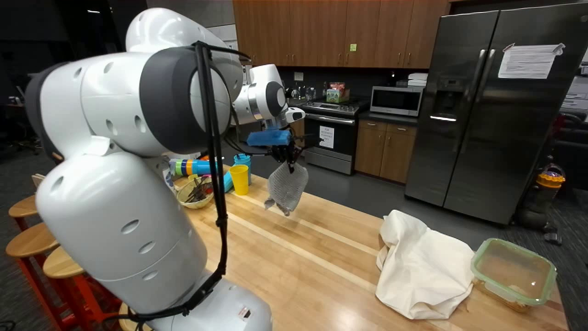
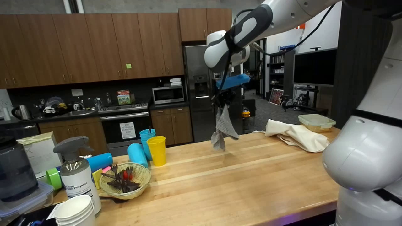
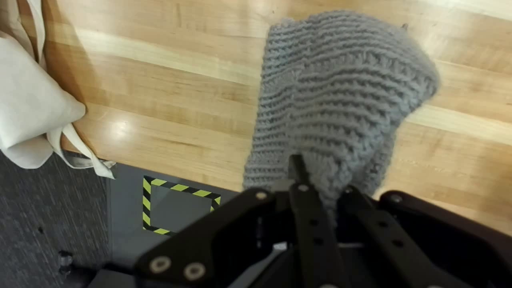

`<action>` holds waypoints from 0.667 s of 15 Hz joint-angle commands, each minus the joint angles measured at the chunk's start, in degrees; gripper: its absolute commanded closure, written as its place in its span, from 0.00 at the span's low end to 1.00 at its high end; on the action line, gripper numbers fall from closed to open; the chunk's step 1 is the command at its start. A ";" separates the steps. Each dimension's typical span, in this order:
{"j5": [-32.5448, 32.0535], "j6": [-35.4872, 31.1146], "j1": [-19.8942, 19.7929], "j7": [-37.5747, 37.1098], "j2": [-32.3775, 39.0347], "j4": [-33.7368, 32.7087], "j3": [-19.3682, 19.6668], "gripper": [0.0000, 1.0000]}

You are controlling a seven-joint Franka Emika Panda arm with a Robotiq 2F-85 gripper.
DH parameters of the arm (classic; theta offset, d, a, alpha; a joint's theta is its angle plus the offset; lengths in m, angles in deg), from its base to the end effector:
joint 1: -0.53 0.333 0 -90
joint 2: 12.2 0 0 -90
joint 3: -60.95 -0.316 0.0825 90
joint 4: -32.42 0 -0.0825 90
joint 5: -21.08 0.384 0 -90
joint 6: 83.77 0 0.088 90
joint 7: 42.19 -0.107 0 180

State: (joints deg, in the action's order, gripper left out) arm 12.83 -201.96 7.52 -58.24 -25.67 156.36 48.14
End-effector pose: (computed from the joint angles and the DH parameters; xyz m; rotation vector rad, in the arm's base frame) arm 0.4691 0.1672 0.5062 2.9892 0.1838 0.2661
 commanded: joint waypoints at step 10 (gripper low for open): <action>7.31 -8.21 -0.93 1.31 -0.37 14.08 4.33 0.99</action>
State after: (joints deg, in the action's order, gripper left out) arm 17.55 -207.07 7.77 -57.87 -25.47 166.48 50.28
